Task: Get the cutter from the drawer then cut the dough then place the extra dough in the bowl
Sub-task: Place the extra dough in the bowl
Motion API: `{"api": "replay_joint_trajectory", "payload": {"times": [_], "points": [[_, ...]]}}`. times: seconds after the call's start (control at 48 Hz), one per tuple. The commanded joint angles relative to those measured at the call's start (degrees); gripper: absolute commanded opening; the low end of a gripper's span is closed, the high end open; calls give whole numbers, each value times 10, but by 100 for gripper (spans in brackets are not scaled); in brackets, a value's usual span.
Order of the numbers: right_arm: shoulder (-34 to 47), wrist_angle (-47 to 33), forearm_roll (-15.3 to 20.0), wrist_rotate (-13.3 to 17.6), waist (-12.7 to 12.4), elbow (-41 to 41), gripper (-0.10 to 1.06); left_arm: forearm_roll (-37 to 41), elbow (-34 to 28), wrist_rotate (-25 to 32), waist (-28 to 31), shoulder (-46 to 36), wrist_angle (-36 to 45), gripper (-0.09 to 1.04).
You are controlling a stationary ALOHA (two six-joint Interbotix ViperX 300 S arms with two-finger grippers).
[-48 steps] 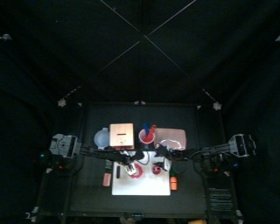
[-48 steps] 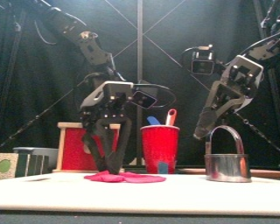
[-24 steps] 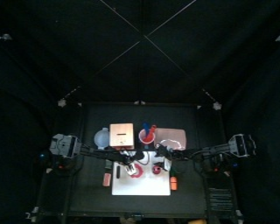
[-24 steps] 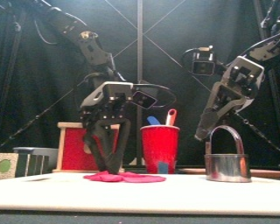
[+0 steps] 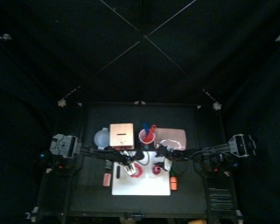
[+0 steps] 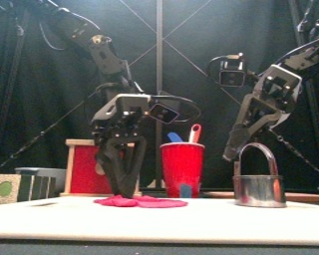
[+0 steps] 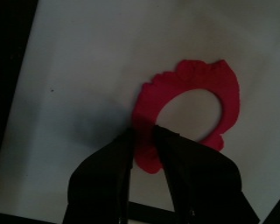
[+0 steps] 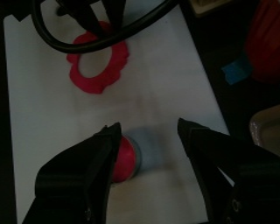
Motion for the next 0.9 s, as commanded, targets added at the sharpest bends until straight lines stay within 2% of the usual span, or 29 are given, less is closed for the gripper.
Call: {"api": "replay_joint_trajectory", "payload": {"times": [0.021, 0.354, 0.583, 0.896], "points": [[-16, -2, 1, 0, -1, -4, 89, 1, -2, -1, -6, -2, 0, 62], [-11, -2, 5, 0, -1, -4, 89, 16, -7, 2, -6, -13, -2, 62], [-9, -2, 12, 0, -1, -4, 89, 77, -11, 0, -28, -67, -4, 61], [-9, -2, 12, 0, -1, -5, 89, 107, -11, 0, -34, -118, -1, 61]]}}
